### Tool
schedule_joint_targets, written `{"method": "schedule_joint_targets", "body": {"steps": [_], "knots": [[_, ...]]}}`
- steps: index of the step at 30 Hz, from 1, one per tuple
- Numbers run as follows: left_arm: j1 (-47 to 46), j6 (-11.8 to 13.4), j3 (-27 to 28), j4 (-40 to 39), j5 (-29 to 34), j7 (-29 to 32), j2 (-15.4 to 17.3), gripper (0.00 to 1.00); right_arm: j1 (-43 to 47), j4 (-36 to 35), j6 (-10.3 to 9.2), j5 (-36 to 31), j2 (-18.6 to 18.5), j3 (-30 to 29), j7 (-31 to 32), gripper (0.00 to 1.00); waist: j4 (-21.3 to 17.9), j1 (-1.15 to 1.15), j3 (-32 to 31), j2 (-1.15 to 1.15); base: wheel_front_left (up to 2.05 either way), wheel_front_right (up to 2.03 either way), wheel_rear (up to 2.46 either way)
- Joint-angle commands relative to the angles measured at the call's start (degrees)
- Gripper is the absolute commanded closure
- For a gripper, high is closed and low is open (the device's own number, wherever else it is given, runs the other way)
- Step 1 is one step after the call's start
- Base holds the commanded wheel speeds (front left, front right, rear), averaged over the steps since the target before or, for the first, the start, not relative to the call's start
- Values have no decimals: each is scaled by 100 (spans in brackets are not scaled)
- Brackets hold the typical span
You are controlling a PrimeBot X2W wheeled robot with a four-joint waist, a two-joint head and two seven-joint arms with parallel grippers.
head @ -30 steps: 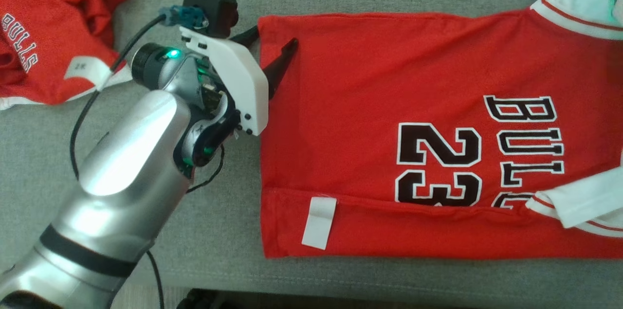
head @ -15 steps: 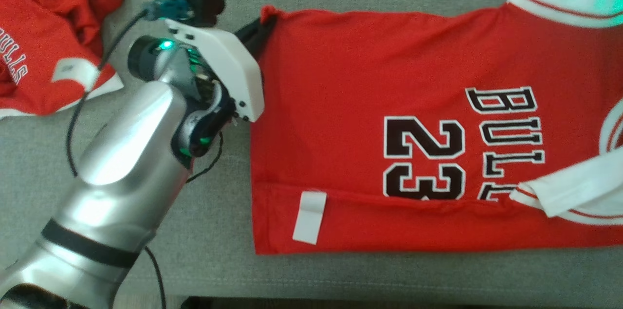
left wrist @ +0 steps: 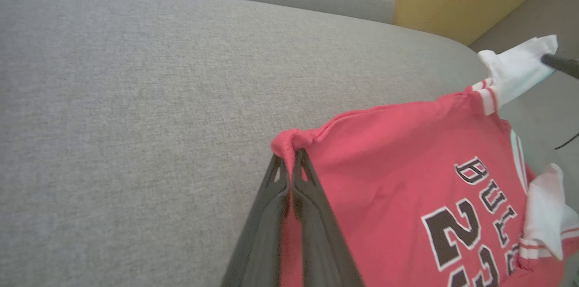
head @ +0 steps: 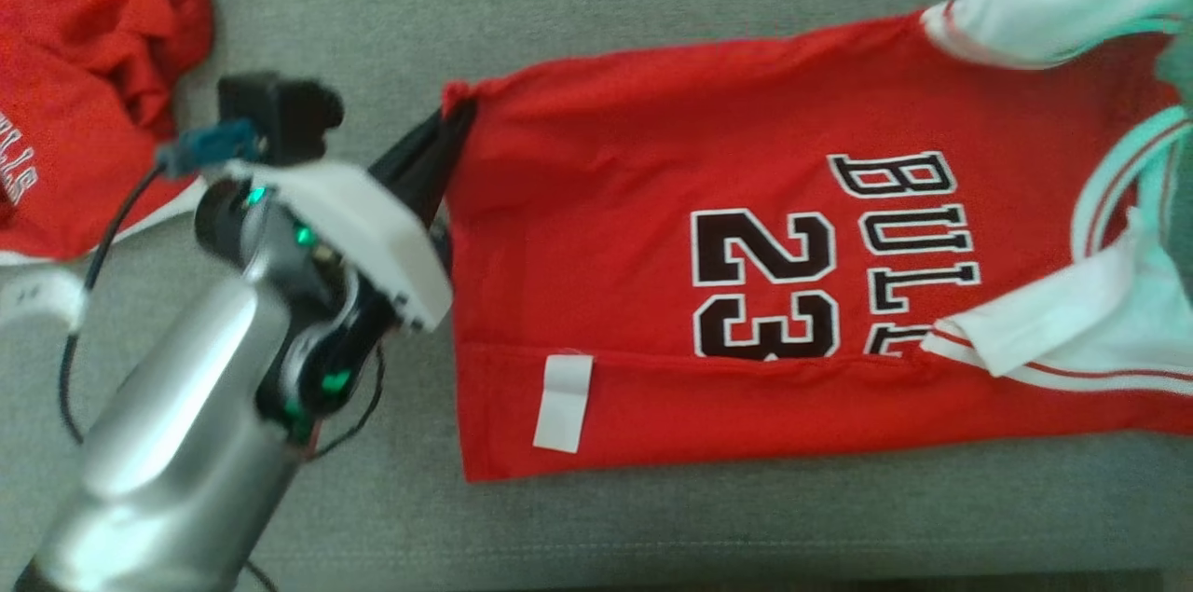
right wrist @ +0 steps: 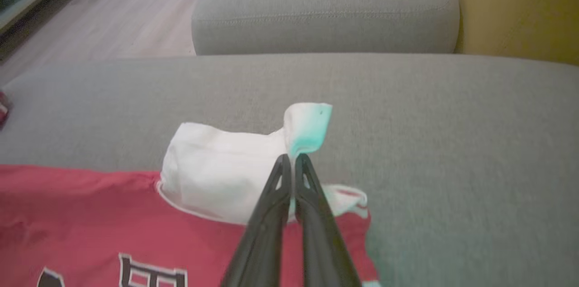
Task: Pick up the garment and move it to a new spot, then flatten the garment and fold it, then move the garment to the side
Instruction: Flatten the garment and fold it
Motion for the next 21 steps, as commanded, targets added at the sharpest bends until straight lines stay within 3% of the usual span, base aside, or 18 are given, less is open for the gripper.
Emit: {"method": "schedule_joint_targets", "body": {"steps": [1, 6, 11, 12, 13, 14, 18, 21], "knots": [[151, 55, 293, -426, -69, -35, 334, 100, 558, -526, -4, 19, -161, -94, 71, 100, -129, 0, -111, 0, 0, 0, 0], [1001, 258, 422, -1057, -183, -141, 672, 100, 1812, -1224, -4, -36, 69, -262, 192, 100, -345, 0, -365, 0, 0, 0, 0], [1786, 392, 479, -1434, -388, -252, 810, 100, 2578, -1486, -4, -179, 325, -310, 340, 100, -520, 0, -522, 0, 0, 0, 0], [1888, 432, 488, -1428, -373, -304, 824, 76, 2649, -1470, -4, -237, 386, -329, 355, 100, -545, 0, -553, 0, 0, 0, 0], [1972, 458, 478, -1403, -335, -360, 837, 34, 2702, -1431, -4, -325, 447, -360, 374, 64, -569, 0, -580, 0, 0, 0, 0], [2056, 494, 477, -1356, -337, -413, 811, 0, 2747, -1388, -4, -407, 501, -375, 422, 0, -586, 0, -599, 0, 0, 0, 0], [2264, 627, 431, -1133, -163, -568, 847, 0, 2817, -1290, -4, -625, 620, -365, 622, 0, -638, 0, -675, 0, 0, 0, 0], [2451, 972, 633, -927, 96, -1133, 765, 0, 2810, -1325, -4, -638, 810, -563, 716, 0, -662, 0, -746, 0, 0, 0, 0]]}}
